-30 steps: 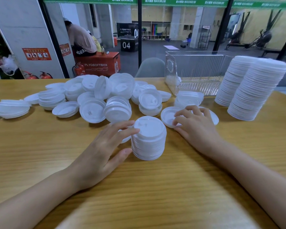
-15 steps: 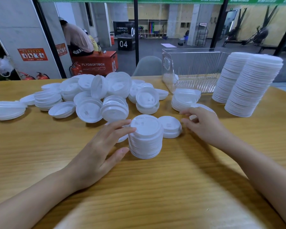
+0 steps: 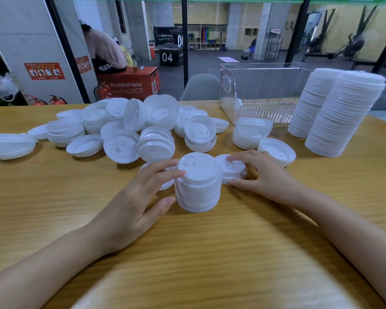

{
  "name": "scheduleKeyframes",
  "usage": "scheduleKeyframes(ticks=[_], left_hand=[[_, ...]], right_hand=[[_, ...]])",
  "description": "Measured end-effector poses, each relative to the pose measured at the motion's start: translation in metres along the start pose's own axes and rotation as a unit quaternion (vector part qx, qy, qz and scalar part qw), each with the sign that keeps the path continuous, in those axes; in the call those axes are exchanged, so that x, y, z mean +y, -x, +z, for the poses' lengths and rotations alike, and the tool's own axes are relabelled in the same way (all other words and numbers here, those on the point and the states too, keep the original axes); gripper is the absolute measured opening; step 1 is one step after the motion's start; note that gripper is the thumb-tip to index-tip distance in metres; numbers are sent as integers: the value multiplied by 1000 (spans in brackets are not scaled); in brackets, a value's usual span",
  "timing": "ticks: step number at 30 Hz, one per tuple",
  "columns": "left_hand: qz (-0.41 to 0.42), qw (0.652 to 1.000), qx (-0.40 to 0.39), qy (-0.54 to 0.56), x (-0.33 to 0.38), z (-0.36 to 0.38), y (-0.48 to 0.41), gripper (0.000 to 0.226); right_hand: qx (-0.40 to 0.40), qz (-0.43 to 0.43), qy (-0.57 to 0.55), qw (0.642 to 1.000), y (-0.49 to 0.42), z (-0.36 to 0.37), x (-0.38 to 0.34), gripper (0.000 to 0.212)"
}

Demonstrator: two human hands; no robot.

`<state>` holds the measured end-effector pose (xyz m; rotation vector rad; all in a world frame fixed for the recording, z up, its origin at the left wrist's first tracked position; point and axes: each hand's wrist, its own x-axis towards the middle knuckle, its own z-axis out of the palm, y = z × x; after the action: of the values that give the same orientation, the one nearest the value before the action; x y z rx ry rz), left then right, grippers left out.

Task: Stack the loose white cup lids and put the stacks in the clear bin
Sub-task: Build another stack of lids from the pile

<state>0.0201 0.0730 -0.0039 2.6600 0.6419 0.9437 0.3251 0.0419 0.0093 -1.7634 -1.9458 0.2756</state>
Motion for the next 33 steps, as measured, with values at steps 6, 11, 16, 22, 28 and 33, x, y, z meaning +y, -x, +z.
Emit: scheduleKeyframes(ticks=[6,11,16,22,28,33], left_hand=[[0,1000,0,1,0,0,0,42],[1,1000,0,2,0,0,0,42],[7,1000,2,1,1,0,0,42],[4,1000,9,1,0,1,0,44],[2,998,57,15,0,0,-1,54],[3,999,39,4,0,0,0,51]], right_hand=[[25,6,-76,997,-2,-4,-2,40],[14,58,-161,985,0,-8,0,39],[9,53,-206,977,-1,-13,-1,34],[89,2,-214,973,5,-18,-17,44],[54,-117,-204,971,18,-4,-50,45],[43,-131,-180,974,15,6,-53,47]])
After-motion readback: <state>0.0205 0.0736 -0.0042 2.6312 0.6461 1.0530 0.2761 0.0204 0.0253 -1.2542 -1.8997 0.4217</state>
